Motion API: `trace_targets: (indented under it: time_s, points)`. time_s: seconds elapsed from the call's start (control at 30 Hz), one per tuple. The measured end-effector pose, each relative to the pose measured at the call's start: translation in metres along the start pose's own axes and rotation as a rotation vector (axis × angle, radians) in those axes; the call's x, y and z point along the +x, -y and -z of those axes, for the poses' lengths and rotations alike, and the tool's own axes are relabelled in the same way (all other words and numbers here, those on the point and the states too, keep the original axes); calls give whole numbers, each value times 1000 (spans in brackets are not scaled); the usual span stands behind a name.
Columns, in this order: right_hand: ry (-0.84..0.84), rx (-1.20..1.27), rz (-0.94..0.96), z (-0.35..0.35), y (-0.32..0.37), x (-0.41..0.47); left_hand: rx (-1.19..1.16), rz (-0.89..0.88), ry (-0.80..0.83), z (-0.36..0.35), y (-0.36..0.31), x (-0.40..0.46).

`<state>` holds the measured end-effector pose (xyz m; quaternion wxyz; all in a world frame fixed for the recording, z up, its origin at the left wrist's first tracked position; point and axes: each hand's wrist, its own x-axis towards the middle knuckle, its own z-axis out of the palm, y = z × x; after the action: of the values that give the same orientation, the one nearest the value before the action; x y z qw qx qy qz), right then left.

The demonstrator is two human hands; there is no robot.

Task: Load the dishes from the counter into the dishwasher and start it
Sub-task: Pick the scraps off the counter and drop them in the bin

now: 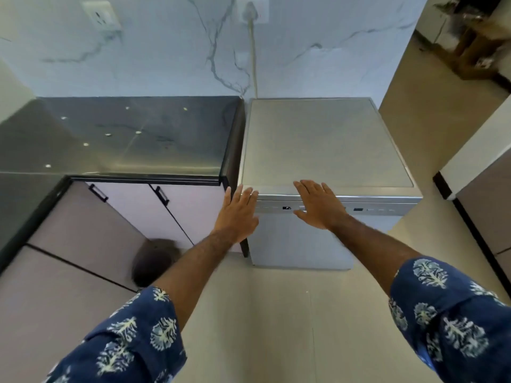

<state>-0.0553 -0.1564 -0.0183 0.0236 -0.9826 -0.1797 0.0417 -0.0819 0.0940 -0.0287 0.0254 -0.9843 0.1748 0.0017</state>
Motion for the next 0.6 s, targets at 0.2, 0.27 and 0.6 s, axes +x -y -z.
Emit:
trace_targets:
  time_s: [0.2,0.27,0.6]
  points:
    - [-71,25,111,54,43,15,22,103,-30,42,40,-47]
    - [-82,39,145,68,60,29,18,140,-38,49,64,-57]
    - [-81,3,318,81,185,171,2,348,-103,56,238,-56]
